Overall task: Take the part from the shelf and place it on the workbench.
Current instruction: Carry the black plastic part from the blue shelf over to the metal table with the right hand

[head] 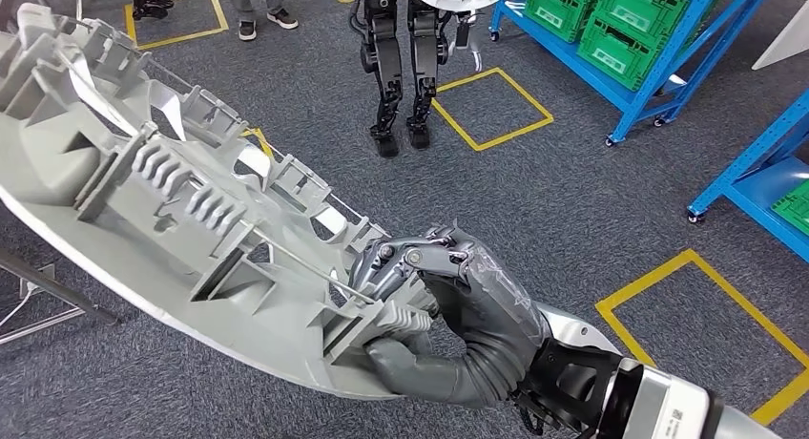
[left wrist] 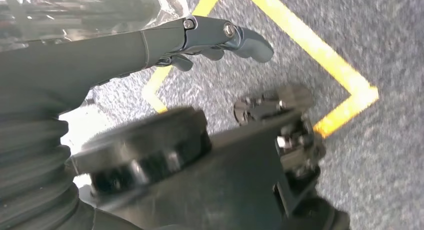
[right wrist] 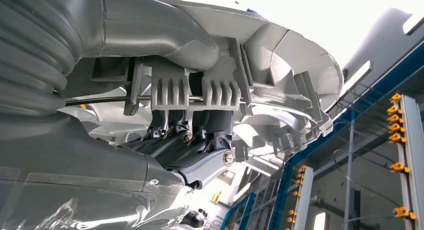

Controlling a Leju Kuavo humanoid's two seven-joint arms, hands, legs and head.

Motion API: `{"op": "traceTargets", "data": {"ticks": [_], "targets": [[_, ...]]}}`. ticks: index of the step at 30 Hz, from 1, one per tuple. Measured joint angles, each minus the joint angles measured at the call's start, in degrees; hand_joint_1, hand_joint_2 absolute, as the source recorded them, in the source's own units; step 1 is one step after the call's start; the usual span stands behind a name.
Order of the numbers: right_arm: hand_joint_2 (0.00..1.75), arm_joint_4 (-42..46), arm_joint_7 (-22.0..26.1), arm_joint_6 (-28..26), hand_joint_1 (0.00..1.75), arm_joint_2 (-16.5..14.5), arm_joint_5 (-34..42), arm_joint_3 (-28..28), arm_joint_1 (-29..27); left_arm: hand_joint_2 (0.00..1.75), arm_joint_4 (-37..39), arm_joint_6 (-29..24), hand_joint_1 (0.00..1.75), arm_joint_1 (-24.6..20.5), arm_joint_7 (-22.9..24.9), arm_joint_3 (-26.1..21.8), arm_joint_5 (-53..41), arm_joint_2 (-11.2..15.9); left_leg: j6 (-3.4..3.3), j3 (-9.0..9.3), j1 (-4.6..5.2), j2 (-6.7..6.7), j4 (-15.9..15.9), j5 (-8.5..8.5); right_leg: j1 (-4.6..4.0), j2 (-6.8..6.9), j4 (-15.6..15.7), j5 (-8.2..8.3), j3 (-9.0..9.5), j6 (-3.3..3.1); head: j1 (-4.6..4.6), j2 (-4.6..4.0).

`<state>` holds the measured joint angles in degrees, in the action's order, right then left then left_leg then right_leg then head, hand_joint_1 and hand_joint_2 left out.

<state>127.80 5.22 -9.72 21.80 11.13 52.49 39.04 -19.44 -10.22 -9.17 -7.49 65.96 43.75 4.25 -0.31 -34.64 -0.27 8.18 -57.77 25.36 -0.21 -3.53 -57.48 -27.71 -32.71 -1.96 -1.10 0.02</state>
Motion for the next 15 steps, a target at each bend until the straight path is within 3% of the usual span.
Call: {"op": "traceTargets", "data": {"ticks": [1, 3, 5, 7, 8, 9, 11, 13, 15], "targets": [[1.75, -0.01, -0.02, 0.01, 1.75, 0.0, 0.0, -0.01, -0.01, 1.75, -0.03, 0.04, 0.0, 0.08, 0.0, 0.02, -0.02, 0.02, 0.26, -0.21, 0.05, -0.31, -0.19, 0.11, 0.09, 0.72, 0.51, 0.19, 0.33, -0.09, -0.03, 0.0], [1.75, -0.01, -0.03, 0.01, 1.75, -0.01, -0.01, -0.02, 0.0, 1.75, -0.05, 0.09, 0.0, 0.08, 0.0, 0.04, -0.03, 0.12, 0.81, -1.57, 0.24, -2.98, -3.12, 1.89, 0.43, 2.35, 1.53, 0.52, 1.12, -0.3, 0.23, 0.0], [1.75, 0.0, -0.03, 0.02, 1.75, -0.01, -0.04, 0.02, -0.05, 1.75, -0.05, 0.08, 0.0, -0.11, 0.01, 0.05, -0.05, 0.16, 1.52, -4.84, -0.08, -6.17, -10.11, 5.3, 0.52, 4.06, 1.74, 0.4, 1.51, -0.41, 0.56, 0.0], [1.75, 0.0, -0.04, 0.03, 1.75, -0.01, -0.07, 0.05, -0.12, 1.75, -0.05, 0.08, 0.0, -0.15, 0.01, 0.05, -0.06, 0.2, 2.2, -7.46, -0.66, -7.22, -15.39, 6.84, 0.64, 5.68, 1.52, 0.05, 1.61, -0.23, 0.63, 0.0], [1.75, 0.0, -0.04, 0.04, 1.75, -0.01, -0.07, 0.05, -0.12, 1.75, -0.05, 0.08, 0.0, -0.09, 0.01, 0.05, -0.07, 0.23, 2.48, -7.38, -0.9, -7.47, -15.17, 6.08, 0.77, 6.44, 1.34, -0.19, 1.67, -0.04, 0.66, 0.0], [1.75, 0.0, -0.05, 0.04, 1.75, -0.01, -0.07, 0.05, -0.12, 1.75, -0.05, 0.09, 0.0, -0.04, 0.01, 0.05, -0.1, 0.28, 2.74, -6.17, -1.11, -7.91, -12.72, 4.34, 0.94, 7.19, 1.11, -0.51, 1.81, 0.22, 0.72, 0.0], [1.75, 0.01, -0.06, 0.05, 1.75, 0.0, -0.07, 0.05, -0.11, 1.75, -0.06, 0.1, 0.0, -0.06, 0.01, 0.07, -0.17, 0.31, 3.02, -2.28, -1.14, -10.13, -5.21, 1.02, 1.02, 8.65, 0.45, -1.37, 2.16, 0.96, 0.97, 0.0], [1.75, 0.02, -0.12, 0.05, 1.75, 0.02, -0.07, 0.03, -0.05, 1.75, -0.08, 0.1, 0.0, -0.2, 0.01, 0.06, -0.23, 0.27, 2.19, -0.33, -0.8, -11.6, -1.27, 0.19, 0.78, 9.8, -0.04, -2.03, 2.32, 1.68, 1.11, 0.0], [1.75, 0.04, -0.18, 0.07, 1.75, 0.04, -0.07, 0.01, -0.02, 1.75, -0.09, 0.09, 0.0, -0.16, 0.02, 0.05, -0.26, 0.31, 0.93, -0.55, -0.52, -10.64, -1.24, 0.45, 0.72, 10.88, 0.0, -2.23, 2.45, 2.2, 0.93, 0.0]]}}
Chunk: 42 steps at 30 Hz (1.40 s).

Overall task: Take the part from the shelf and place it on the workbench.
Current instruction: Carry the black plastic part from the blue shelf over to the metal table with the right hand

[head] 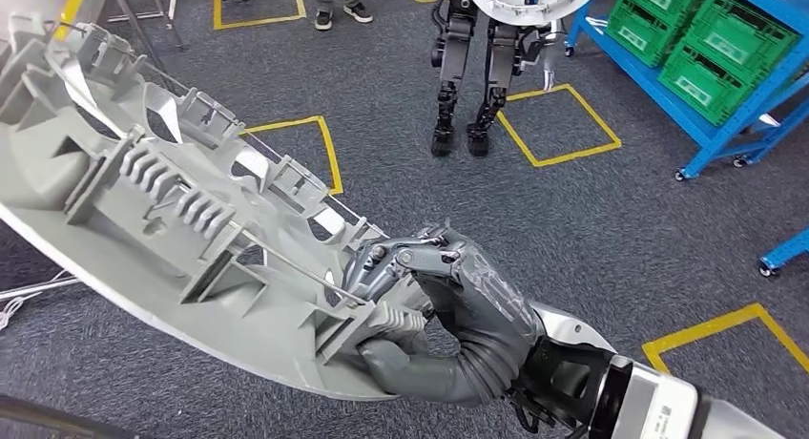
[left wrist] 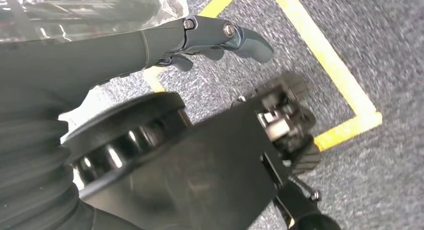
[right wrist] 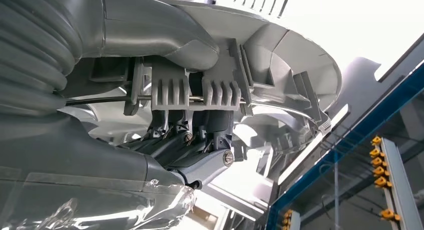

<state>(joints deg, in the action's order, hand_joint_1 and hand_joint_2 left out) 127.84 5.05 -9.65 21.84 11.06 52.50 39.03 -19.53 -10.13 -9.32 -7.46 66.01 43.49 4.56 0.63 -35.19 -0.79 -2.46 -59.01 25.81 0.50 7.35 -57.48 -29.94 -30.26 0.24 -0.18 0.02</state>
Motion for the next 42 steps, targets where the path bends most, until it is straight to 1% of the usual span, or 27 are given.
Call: {"op": "traceTargets", "data": {"ticks": [1, 3, 5, 7, 8, 9, 10, 12, 14, 16, 17, 18, 20, 22, 23, 24, 26, 27, 29, 31, 32, 34, 36, 38, 39, 40, 42], "targets": [[1.75, 0.02, 0.0, 0.0, 1.75, 0.03, 0.0, -0.02, 0.0, 1.75, 0.0, -0.01, 0.0, 0.11, 0.02, 0.0, -0.01, 0.05, -0.41, -0.08, -0.01, 0.61, 0.03, -0.01, 0.15, -0.19, -0.03, -0.23, 0.1, 0.3, -0.19, 0.0], [1.75, 0.14, 0.04, -0.01, 1.75, 0.14, 0.0, -0.07, -0.06, 1.75, -0.01, -0.01, 0.0, 0.19, 0.04, 0.0, -0.03, 0.13, -1.12, -0.09, -0.1, 1.82, 0.15, -0.11, 0.54, -3.04, -2.49, -2.15, -0.94, 0.68, -0.47, 0.0], [1.75, 0.26, 0.08, -0.01, 1.75, 0.41, 0.0, -0.11, -0.24, 1.75, -0.01, 0.01, 0.0, 0.07, 0.05, 0.01, -0.09, 0.11, -1.62, -0.1, -0.01, 3.04, 0.22, -0.14, 0.66, -6.35, -9.47, -5.65, -4.44, 0.62, -0.96, 0.0], [1.75, 0.27, 0.09, -0.01, 1.75, 0.68, 0.0, -0.11, -0.58, 1.75, -0.01, 0.01, 0.0, 0.01, 0.05, 0.02, -0.13, 0.09, -1.88, -0.1, 0.31, 4.51, 0.22, -0.12, 0.45, -7.0, -16.34, -7.59, -8.41, 0.31, -1.39, 0.0], [1.75, 0.27, 0.09, -0.01, 1.75, 0.77, 0.0, -0.11, -0.74, 1.75, -0.01, 0.01, 0.0, 0.05, 0.05, 0.02, -0.13, 0.1, -1.93, -0.08, 0.47, 5.28, 0.21, -0.11, 0.34, -7.05, -17.57, -7.22, -9.45, 0.09, -1.51, 0.0], [1.75, 0.28, 0.09, -0.01, 1.75, 0.85, 0.0, -0.11, -0.85, 1.75, -0.01, 0.0, 0.0, 0.08, 0.05, 0.01, -0.13, 0.11, -1.95, -0.03, 0.6, 6.15, 0.2, -0.11, 0.2, -7.28, -16.14, -5.47, -9.28, -0.24, -1.57, 0.0], [1.75, 0.29, 0.09, -0.01, 1.75, 0.93, 0.0, -0.11, -0.91, 1.75, -0.02, -0.01, 0.0, 0.08, 0.05, 0.01, -0.13, 0.11, -1.95, 0.05, 0.68, 7.0, 0.18, -0.12, 0.07, -7.87, -12.82, -3.03, -8.15, -0.65, -1.62, 0.0], [1.75, 0.36, 0.09, -0.01, 1.75, 1.07, 0.0, -0.14, -0.94, 1.75, -0.05, -0.03, 0.0, 0.0, 0.05, 0.01, -0.12, 0.04, -1.82, 0.02, 0.73, 8.59, 0.09, -0.14, -0.04, -10.69, -5.01, 1.18, -5.16, -1.52, -1.63, 0.0], [1.75, 0.49, 0.08, -0.01, 1.75, 1.19, 0.0, -0.19, -0.96, 1.75, -0.08, -0.03, 0.0, -0.09, 0.05, 0.02, -0.11, -0.02, -1.24, -0.42, 0.45, 9.96, 0.08, -0.3, -0.19, -12.36, -1.6, 2.12, -3.84, -1.87, -1.66, 0.0], [1.75, 0.57, 0.08, 0.0, 1.75, 1.27, 0.0, -0.28, -0.97, 1.75, -0.08, 0.0, 0.0, -0.01, 0.05, 0.02, -0.07, 0.01, -0.48, -0.73, 0.11, 11.05, 0.17, -0.49, -0.29, -11.37, -0.95, 2.11, -3.56, -2.02, -1.8, 0.0], [1.75, 0.58, 0.09, 0.0, 1.75, 1.28, 0.0, -0.36, -0.97, 1.75, -0.08, 0.01, 0.0, 0.12, 0.05, 0.03, -0.03, 0.03, -0.2, -0.85, 0.14, 10.4, -0.11, -0.28, -0.25, -10.67, -0.55, 2.23, -3.25, -2.21, -1.81, 0.0], [1.75, 0.61, 0.09, 0.0, 1.75, 1.29, 0.0, -0.43, -0.98, 1.75, -0.08, 0.01, 0.0, 0.2, 0.05, 0.04, 0.0, 0.05, 0.03, -1.18, 0.26, 8.98, -0.98, 0.32, -0.19, -9.93, -0.13, 2.35, -2.9, -2.43, -1.69, 0.0], [1.75, 0.67, 0.1, 0.01, 1.75, 1.31, 0.0, -0.54, -1.09, 1.75, -0.08, 0.0, 0.0, 0.14, 0.04, 0.06, 0.03, 0.08, 0.59, -3.58, 0.36, 5.06, -6.37, 3.41, -0.24, -8.16, 0.27, 2.3, -2.31, -2.81, -1.35, 0.0], [1.75, 0.72, 0.11, 0.03, 1.75, 1.33, 0.0, -0.57, -1.23, 1.75, -0.08, -0.01, 0.0, 0.0, 0.05, 0.06, 0.04, 0.08, 1.19, -6.83, 0.07, 3.41, -13.33, 6.43, -0.34, -6.28, 0.15, 2.0, -2.13, -2.98, -1.11, 0.0], [1.75, 0.73, 0.11, 0.07, 1.75, 1.34, 0.0, -0.57, -1.27, 1.75, -0.08, 0.0, 0.0, 0.03, 0.05, 0.07, 0.04, 0.08, 1.39, -7.43, -0.06, 3.22, -14.68, 6.53, -0.35, -5.43, 0.06, 1.83, -2.08, -2.94, -1.03, 0.0], [1.75, 0.73, 0.11, 0.1, 1.75, 1.34, 0.0, -0.57, -1.28, 1.75, -0.08, 0.01, 0.0, 0.1, 0.05, 0.07, 0.05, 0.08, 1.51, -6.94, -0.15, 3.05, -13.85, 5.55, -0.35, -4.62, -0.07, 1.63, -2.01, -2.87, -0.96, 0.0], [1.75, 0.73, 0.11, 0.16, 1.75, 1.35, 0.0, -0.58, -1.29, 1.75, -0.08, 0.02, 0.0, 0.15, 0.05, 0.08, 0.05, 0.12, 1.39, -3.28, -0.08, 1.52, -6.96, 2.09, -0.37, -3.14, -0.47, 1.06, -1.77, -2.55, -0.79, 0.0], [1.75, 0.74, 0.1, 0.16, 1.75, 1.36, 0.0, -0.6, -1.27, 1.75, -0.08, 0.01, 0.0, 0.1, 0.05, 0.08, 0.06, 0.14, 1.02, -1.54, 0.12, 0.49, -3.54, 0.86, -0.51, -2.47, -0.73, 0.74, -1.68, -2.3, -0.73, 0.0], [1.75, 0.75, 0.09, 0.17, 1.75, 1.39, 0.0, -0.65, -1.27, 1.75, -0.08, 0.0, 0.0, 0.03, 0.05, 0.08, 0.07, 0.17, 0.04, -0.08, 0.59, -0.57, -0.37, 0.27, -0.73, -1.44, -0.98, 0.33, -1.57, -1.71, -0.68, 0.0], [1.75, 0.76, 0.09, 0.19, 1.75, 1.41, 0.0, -0.72, -1.28, 1.75, -0.08, -0.01, 0.0, 0.11, 0.05, 0.08, 0.11, 0.25, -0.79, -0.26, 0.78, 0.56, -0.22, 0.15, -0.71, -0.61, -0.89, 0.17, -1.44, -1.15, -0.71, 0.0], [1.75, 0.77, 0.08, 0.2, 1.75, 1.42, 0.0, -0.79, -1.26, 1.75, -0.08, -0.01, 0.0, 0.18, 0.05, 0.08, 0.14, 0.31, -1.08, -0.24, 0.71, 1.1, -0.03, 0.04, -0.59, -1.03, -1.06, -0.13, -1.4, -0.86, -0.76, 0.0], [1.75, 0.84, 0.11, 0.19, 1.75, 1.46, 0.0, -1.01, -1.27, 1.75, -0.09, -0.04, 0.0, 0.15, 0.04, 0.08, 0.19, 0.41, -1.66, -0.1, 0.36, 2.17, 0.36, -0.21, -0.32, -3.8, -3.94, -2.17, -2.56, -0.37, -1.02, 0.0], [1.75, 0.88, 0.15, 0.19, 1.75, 1.54, 0.0, -1.12, -1.49, 1.75, -0.11, -0.09, 0.0, -0.01, 0.03, 0.07, 0.2, 0.43, -1.95, -0.1, 0.22, 3.34, 0.41, -0.26, -0.14, -6.54, -10.87, -5.5, -5.94, -0.18, -1.49, 0.0], [1.75, 0.88, 0.16, 0.19, 1.75, 1.6, 0.0, -1.12, -1.83, 1.75, -0.14, -0.1, 0.0, -0.05, 0.04, 0.06, 0.2, 0.44, -2.02, -0.08, 0.24, 4.78, 0.39, -0.25, -0.12, -7.04, -16.41, -6.81, -9.12, -0.12, -1.78, 0.0], [1.75, 0.88, 0.17, 0.19, 1.75, 1.61, 0.0, -1.12, -1.94, 1.75, -0.14, -0.1, 0.0, -0.03, 0.05, 0.06, 0.2, 0.45, -2.0, -0.06, 0.24, 5.56, 0.37, -0.26, -0.1, -7.12, -16.5, -5.9, -9.52, -0.15, -1.84, 0.0], [1.75, 0.88, 0.18, 0.19, 1.75, 1.62, -0.01, -1.13, -2.0, 1.75, -0.15, -0.1, 0.0, -0.01, 0.05, 0.06, 0.2, 0.45, -1.97, -0.03, 0.22, 6.37, 0.34, -0.27, -0.06, -7.38, -14.27, -3.96, -8.81, -0.24, -1.89, 0.0], [1.75, 0.88, 0.18, 0.19, 1.75, 1.66, -0.05, -1.17, -2.02, 1.75, -0.19, -0.11, 0.0, -0.03, 0.04, 0.06, 0.21, 0.42, -1.64, -0.15, 0.2, 7.98, 0.21, -0.31, 0.23, -9.96, -6.51, 0.27, -5.7, -0.57, -1.98, 0.0]]}}
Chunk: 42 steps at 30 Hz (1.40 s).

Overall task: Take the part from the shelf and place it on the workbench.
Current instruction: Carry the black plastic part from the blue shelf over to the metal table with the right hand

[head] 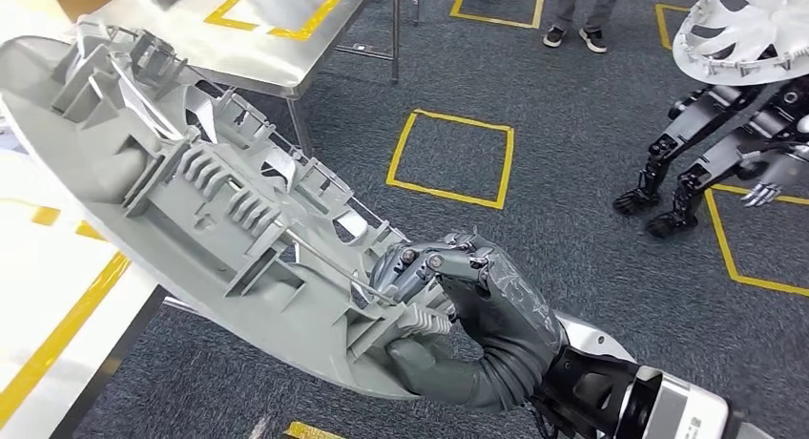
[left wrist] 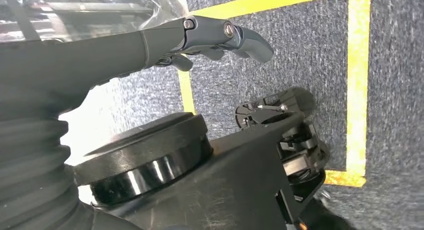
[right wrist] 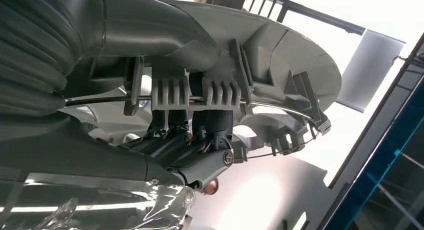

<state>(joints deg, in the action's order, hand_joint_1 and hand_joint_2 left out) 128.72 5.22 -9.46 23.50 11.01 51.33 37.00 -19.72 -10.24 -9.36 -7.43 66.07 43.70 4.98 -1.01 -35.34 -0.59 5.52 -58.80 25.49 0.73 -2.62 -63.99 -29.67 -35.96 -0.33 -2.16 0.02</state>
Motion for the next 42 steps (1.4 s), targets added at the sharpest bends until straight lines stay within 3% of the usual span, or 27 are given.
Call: {"op": "traceTargets", "data": {"ticks": [2, 3, 5, 7, 9, 11, 12, 14, 16, 17, 18, 20, 22, 24, 26, 27, 28, 29, 31, 33, 35, 36, 38, 40, 42], "targets": [[1.75, 0.02, 0.03, 0.0, 1.75, 0.08, -0.05, -0.05, -0.05, 1.75, -0.04, -0.03, 0.0, -0.07, 0.0, 0.0, 0.01, -0.02, 0.72, -0.46, -0.2, 1.45, -0.09, -0.2, 0.17, -2.53, 4.76, 1.65, 1.89, -0.31, -0.01, 0.0], [1.75, 0.03, 0.04, 0.0, 1.75, 0.12, -0.08, -0.07, -0.07, 1.75, -0.05, -0.05, 0.0, -0.06, 0.0, 0.0, 0.01, -0.03, 1.15, -0.7, -0.35, 2.14, -0.04, -0.38, 0.1, -2.82, 5.15, 1.49, 2.03, -0.52, -0.03, 0.0], [1.75, 0.04, 0.05, 0.0, 1.75, 0.17, -0.15, -0.15, -0.05, 1.75, -0.06, -0.04, 0.0, 0.14, 0.0, 0.01, 0.02, -0.02, 1.89, -0.95, -0.61, 2.81, 0.06, -0.53, -0.08, -1.31, 5.54, 1.71, 2.28, -1.15, -0.09, 0.0], [1.75, 0.07, 0.06, 0.0, 1.75, 0.18, -0.19, -0.22, -0.04, 1.75, -0.06, -0.02, 0.0, 0.28, -0.01, 0.03, 0.01, -0.01, 2.36, -2.02, -0.37, 0.07, -2.19, 1.01, -0.07, 0.47, 6.27, 1.96, 2.92, -1.93, 0.23, 0.0], [1.75, 0.13, 0.07, 0.02, 1.75, 0.19, -0.19, -0.23, -0.1, 1.75, -0.06, -0.02, 0.0, 0.15, -0.01, 0.04, 0.0, 0.01, 2.65, -4.86, -0.25, -3.56, -8.63, 4.43, -0.24, 2.29, 6.6, 1.94, 3.34, -2.41, 0.65, 0.0], [1.75, 0.15, 0.07, 0.07, 1.75, 0.2, -0.19, -0.22, -0.13, 1.75, -0.06, -0.03, 0.0, 0.07, -0.01, 0.04, -0.02, 0.0, 2.9, -7.46, -0.36, -4.56, -14.63, 6.61, -0.39, 4.09, 6.55, 1.77, 3.41, -2.55, 0.83, 0.0], [1.75, 0.16, 0.07, 0.11, 1.75, 0.2, -0.19, -0.21, -0.14, 1.75, -0.06, -0.02, 0.0, 0.14, -0.01, 0.05, -0.02, 0.0, 2.96, -7.58, -0.37, -4.71, -15.16, 6.34, -0.42, 4.93, 6.51, 1.66, 3.43, -2.52, 0.91, 0.0], [1.75, 0.17, 0.07, 0.17, 1.75, 0.2, -0.19, -0.2, -0.14, 1.75, -0.06, 0.01, 0.0, 0.25, -0.01, 0.08, -0.03, 0.01, 2.88, -4.62, -0.33, -5.53, -9.98, 3.25, -0.43, 6.4, 6.3, 1.34, 3.58, -2.31, 1.07, 0.0], [1.75, 0.22, 0.07, 0.17, 1.75, 0.22, -0.2, -0.22, -0.17, 1.75, -0.06, 0.01, 0.0, 0.15, -0.02, 0.1, -0.03, 0.02, 2.33, -0.79, 0.16, -8.0, -2.97, 1.01, -0.65, 7.63, 5.95, 0.86, 3.73, -1.86, 1.26, 0.0], [1.75, 0.25, 0.07, 0.17, 1.75, 0.25, -0.21, -0.24, -0.18, 1.75, -0.06, 0.01, 0.0, 0.06, -0.05, 0.1, -0.04, 0.03, 1.88, 0.22, 0.45, -8.94, -1.01, 0.7, -0.81, 8.21, 5.81, 0.67, 3.76, -1.59, 1.3, 0.0], [1.75, 0.28, 0.07, 0.17, 1.75, 0.28, -0.21, -0.25, -0.2, 1.75, -0.06, 0.01, 0.0, 0.02, -0.08, 0.09, -0.05, 0.03, 1.42, 0.51, 0.73, -9.29, -0.26, 0.9, -0.94, 8.81, 5.75, 0.54, 3.78, -1.3, 1.31, 0.0], [1.75, 0.34, 0.07, 0.17, 1.75, 0.31, -0.21, -0.27, -0.2, 1.75, -0.06, -0.01, 0.0, 0.14, -0.13, 0.09, -0.07, 0.08, 0.62, 0.45, 0.74, -8.19, 0.04, 0.74, -0.93, 9.75, 5.73, 0.26, 3.93, -0.73, 1.26, 0.0], [1.75, 0.4, 0.08, 0.17, 1.75, 0.32, -0.2, -0.3, -0.19, 1.75, -0.06, -0.05, 0.0, 0.24, -0.13, 0.1, -0.09, 0.14, 0.03, 0.49, 0.42, -7.0, 0.35, 0.49, -0.64, 7.51, 3.99, -1.15, 3.34, -0.16, 1.09, 0.0], [1.75, 0.46, 0.1, 0.17, 1.75, 0.41, -0.19, -0.32, -0.25, 1.75, -0.06, -0.06, 0.0, 0.1, -0.14, 0.11, -0.14, 0.11, -0.36, 0.51, 0.23, -5.74, 0.47, 0.38, -0.42, 3.97, -2.31, -4.42, 0.36, 0.21, 0.6, 0.0], [1.75, 0.48, 0.11, 0.18, 1.75, 0.51, -0.19, -0.29, -0.41, 1.75, -0.06, -0.05, 0.0, 0.01, -0.13, 0.11, -0.19, 0.06, -0.49, 0.52, 0.25, -4.29, 0.45, 0.39, -0.39, 2.94, -9.37, -6.85, -3.38, 0.33, 0.17, 0.0], [1.75, 0.48, 0.11, 0.19, 1.75, 0.55, -0.19, -0.27, -0.47, 1.75, -0.06, -0.05, 0.0, 0.04, -0.13, 0.11, -0.2, 0.05, -0.48, 0.55, 0.26, -3.53, 0.44, 0.39, -0.39, 2.9, -10.6, -6.57, -4.26, 0.33, 0.04, 0.0], [1.75, 0.48, 0.11, 0.19, 1.75, 0.57, -0.19, -0.27, -0.52, 1.75, -0.06, -0.05, 0.0, 0.06, -0.12, 0.11, -0.21, 0.05, -0.46, 0.6, 0.24, -2.75, 0.41, 0.39, -0.37, 2.79, -9.45, -5.08, -4.02, 0.26, -0.07, 0.0], [1.75, 0.48, 0.11, 0.2, 1.75, 0.6, -0.2, -0.27, -0.54, 1.75, -0.06, -0.05, 0.0, 0.05, -0.11, 0.11, -0.22, 0.05, -0.4, 0.66, 0.2, -1.93, 0.35, 0.4, -0.33, 2.38, -6.26, -2.79, -2.81, 0.15, -0.19, 0.0], [1.75, 0.49, 0.11, 0.22, 1.75, 0.66, -0.2, -0.27, -0.54, 1.75, -0.07, -0.07, 0.0, -0.04, -0.11, 0.1, -0.28, 0.03, -0.06, 0.56, 0.1, -0.37, 0.12, 0.43, -0.06, -0.23, 1.5, 1.06, 0.39, -0.11, -0.36, 0.0], [1.75, 0.5, 0.1, 0.27, 1.75, 0.73, -0.19, -0.29, -0.53, 1.75, -0.08, -0.08, 0.0, -0.13, -0.1, 0.1, -0.32, 0.01, 0.65, 0.08, -0.1, 0.93, 0.01, 0.28, 0.03, -2.17, 4.98, 1.98, 1.8, -0.37, -0.45, 0.0], [1.75, 0.5, 0.09, 0.32, 1.75, 0.78, -0.19, -0.31, -0.45, 1.75, -0.08, -0.06, 0.0, -0.04, -0.08, 0.11, -0.33, 0.04, 1.46, -0.26, -0.35, 2.21, 0.16, 0.03, -0.07, -1.31, 5.32, 1.98, 1.94, -0.87, -0.5, 0.0], [1.75, 0.5, 0.08, 0.34, 1.75, 0.78, -0.19, -0.32, -0.42, 1.75, -0.09, -0.05, 0.0, 0.07, -0.08, 0.12, -0.33, 0.06, 1.77, -0.45, -0.33, 1.91, -0.03, 0.23, -0.04, -0.58, 5.64, 2.08, 2.17, -1.22, -0.45, 0.0], [1.75, 0.5, 0.08, 0.35, 1.75, 0.76, -0.19, -0.36, -0.38, 1.75, -0.1, -0.03, 0.0, 0.12, -0.06, 0.14, -0.33, 0.09, 2.26, -1.75, -0.11, -0.83, -2.93, 2.18, 0.06, 1.05, 6.33, 2.26, 2.75, -1.92, -0.02, 0.0], [1.75, 0.5, 0.08, 0.35, 1.75, 0.76, -0.19, -0.36, -0.42, 1.75, -0.1, -0.03, 0.0, -0.01, -0.06, 0.15, -0.33, 0.07, 2.65, -4.79, -0.12, -3.86, -9.84, 5.54, -0.15, 2.74, 6.44, 2.13, 3.05, -2.33, 0.49, 0.0], [1.75, 0.5, 0.08, 0.35, 1.75, 0.76, -0.19, -0.31, -0.45, 1.75, -0.1, -0.03, 0.0, -0.03, -0.06, 0.16, -0.33, 0.07, 2.97, -6.93, -0.28, -4.59, -14.71, 6.87, -0.27, 4.43, 6.28, 1.89, 3.08, -2.42, 0.66, 0.0]]}}
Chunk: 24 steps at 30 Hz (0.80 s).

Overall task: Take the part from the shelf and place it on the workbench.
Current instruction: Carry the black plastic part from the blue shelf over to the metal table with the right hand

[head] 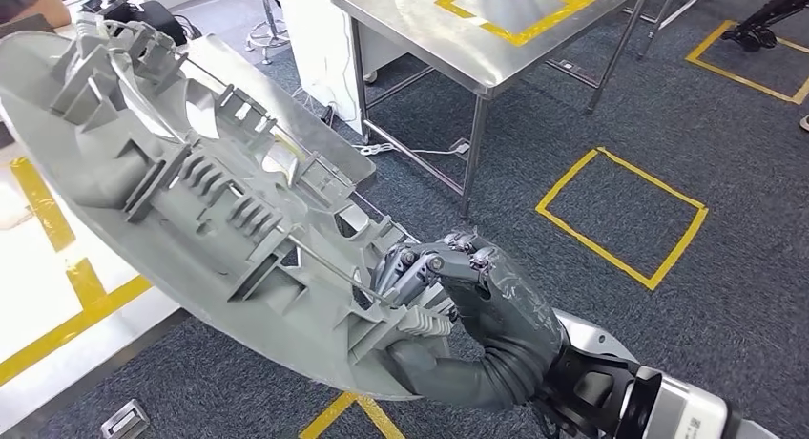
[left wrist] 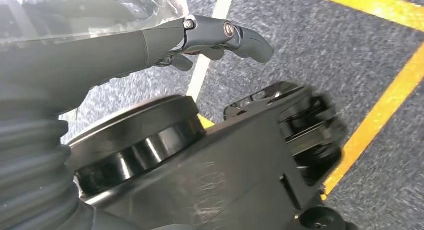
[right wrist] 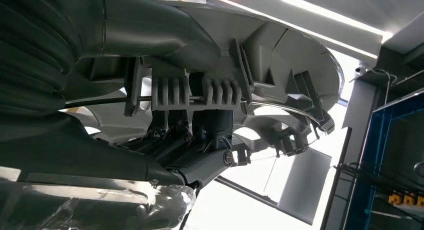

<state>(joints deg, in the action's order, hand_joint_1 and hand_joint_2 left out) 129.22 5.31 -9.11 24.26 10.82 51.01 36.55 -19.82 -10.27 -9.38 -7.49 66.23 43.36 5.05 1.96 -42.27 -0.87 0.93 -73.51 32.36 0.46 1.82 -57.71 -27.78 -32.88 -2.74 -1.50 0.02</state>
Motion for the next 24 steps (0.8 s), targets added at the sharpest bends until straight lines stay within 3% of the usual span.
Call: {"op": "traceTargets", "data": {"ticks": [1, 2, 4, 6, 7, 9, 11, 13, 14, 15, 16, 18, 20, 22, 24], "targets": [[1.75, 0.0, 0.01, 0.0, 1.75, 0.0, 0.0, 0.03, 0.0, 1.75, 0.0, 0.0, 0.0, 0.06, 0.01, 0.01, 0.0, 0.01, 0.08, 0.3, -0.04, -0.12, 0.41, -0.77, -0.01, 0.76, -0.12, -0.14, 0.01, 0.05, 0.08, 0.0], [1.75, 0.0, 0.01, 0.0, 1.75, 0.0, 0.0, 0.04, 0.0, 1.75, 0.0, 0.0, 0.0, 0.12, 0.01, 0.02, 0.0, 0.02, 0.09, 1.61, -0.06, -0.36, 2.82, -2.34, 0.0, 1.45, -0.26, -0.33, 0.05, 0.14, 0.16, 0.0], [1.75, 0.01, 0.01, 0.0, 1.75, 0.01, 0.0, 0.04, 0.02, 1.75, -0.01, 0.0, 0.0, 0.09, 0.01, 0.04, 0.0, 0.03, -0.15, 5.32, 0.24, -2.35, 9.78, -5.21, -0.19, 2.68, -0.68, -0.79, 0.15, 0.57, 0.42, 0.0], [1.75, 0.01, -0.01, 0.0, 1.75, 0.03, 0.0, 0.0, 0.03, 1.75, -0.04, 0.0, 0.0, -0.14, 0.01, 0.04, 0.0, 0.03, -1.09, 7.26, 0.77, -4.2, 13.66, -5.8, -0.57, 3.79, -1.03, -1.14, 0.13, 1.15, 0.56, 0.0], [1.75, 0.01, -0.01, 0.0, 1.75, 0.04, 0.0, -0.02, 0.04, 1.75, -0.05, 0.0, 0.0, -0.19, 0.01, 0.04, 0.0, 0.03, -1.6, 7.33, 1.02, -4.24, 13.97, -5.57, -0.71, 4.39, -1.09, -1.21, 0.12, 1.42, 0.54, 0.0], [1.75, 0.01, 0.0, 0.0, 1.75, 0.04, 0.0, -0.03, 0.1, 1.75, -0.07, -0.01, 0.0, -0.02, 0.01, 0.04, 0.01, 0.04, -2.41, 7.21, 0.89, -3.1, 14.24, -5.71, -0.64, 5.19, -1.16, -1.55, 0.28, 1.97, 0.39, 0.0], [1.75, 0.04, 0.02, 0.0, 1.75, 0.04, 0.0, -0.1, 0.12, 1.75, -0.07, -0.03, 0.0, 0.1, 0.01, 0.05, 0.01, 0.09, -2.99, 7.31, 0.56, -1.94, 14.51, -5.94, -0.36, 2.91, -3.6, -3.34, -0.65, 2.53, 0.18, 0.0], [1.75, 0.09, 0.03, 0.0, 1.75, 0.07, 0.0, -0.15, 0.04, 1.75, -0.08, -0.04, 0.0, 0.0, -0.01, 0.06, 0.0, 0.07, -3.37, 7.29, 0.43, -0.71, 14.57, -6.04, -0.16, -0.42, -10.43, -6.63, -4.04, 2.84, -0.43, 0.0], [1.75, 0.11, 0.03, 0.0, 1.75, 0.08, 0.0, -0.14, -0.04, 1.75, -0.09, -0.04, 0.0, -0.05, -0.01, 0.06, 0.0, 0.03, -3.49, 7.28, 0.45, -0.03, 14.57, -6.05, -0.14, -1.1, -14.13, -7.87, -6.02, 2.87, -0.77, 0.0], [1.75, 0.11, 0.03, 0.0, 1.75, 0.09, 0.0, -0.13, -0.12, 1.75, -0.09, -0.03, 0.0, -0.04, 0.0, 0.06, 0.0, 0.01, -3.51, 7.29, 0.47, 0.71, 14.56, -6.06, -0.14, -1.37, -16.52, -8.2, -7.46, 2.86, -1.01, 0.0], [1.75, 0.11, 0.03, 0.01, 1.75, 0.1, 0.0, -0.12, -0.17, 1.75, -0.09, -0.03, 0.0, -0.01, 0.01, 0.06, 0.01, 0.0, -3.52, 7.32, 0.49, 1.48, 14.54, -6.06, -0.15, -1.49, -16.84, -7.38, -7.95, 2.78, -1.15, 0.0], [1.75, 0.11, 0.03, 0.01, 1.75, 0.11, -0.01, -0.12, -0.2, 1.75, -0.1, -0.03, 0.0, 0.01, 0.01, 0.06, 0.03, -0.01, -3.47, 7.37, 0.47, 3.08, 14.44, -6.07, -0.13, -2.38, -11.39, -3.16, -6.01, 2.41, -1.29, 0.0], [1.75, 0.14, 0.04, 0.02, 1.75, 0.11, -0.01, -0.14, -0.21, 1.75, -0.11, -0.02, 0.0, -0.07, 0.01, 0.06, 0.11, -0.05, -3.13, 7.17, 0.48, 4.56, 14.22, -6.08, 0.04, -4.9, -4.39, -0.09, -3.1, 2.02, -1.36, 0.0], [1.75, 0.16, 0.03, 0.03, 1.75, 0.12, 0.0, -0.15, -0.2, 1.75, -0.13, 0.03, 0.0, -0.05, 0.01, 0.06, 0.19, -0.09, -2.46, 6.77, 0.32, 5.82, 14.24, -6.27, 0.05, -6.13, -1.78, 0.25, -2.01, 1.79, -1.41, 0.0], [1.75, 0.17, 0.02, 0.03, 1.75, 0.13, 0.0, -0.16, -0.12, 1.75, -0.14, 0.09, 0.0, 0.2, 0.01, 0.08, 0.25, -0.06, -1.7, 6.58, 0.15, 6.44, 14.43, -6.4, 0.04, -5.02, -1.21, 0.41, -1.72, 1.31, -1.43, 0.0]]}}
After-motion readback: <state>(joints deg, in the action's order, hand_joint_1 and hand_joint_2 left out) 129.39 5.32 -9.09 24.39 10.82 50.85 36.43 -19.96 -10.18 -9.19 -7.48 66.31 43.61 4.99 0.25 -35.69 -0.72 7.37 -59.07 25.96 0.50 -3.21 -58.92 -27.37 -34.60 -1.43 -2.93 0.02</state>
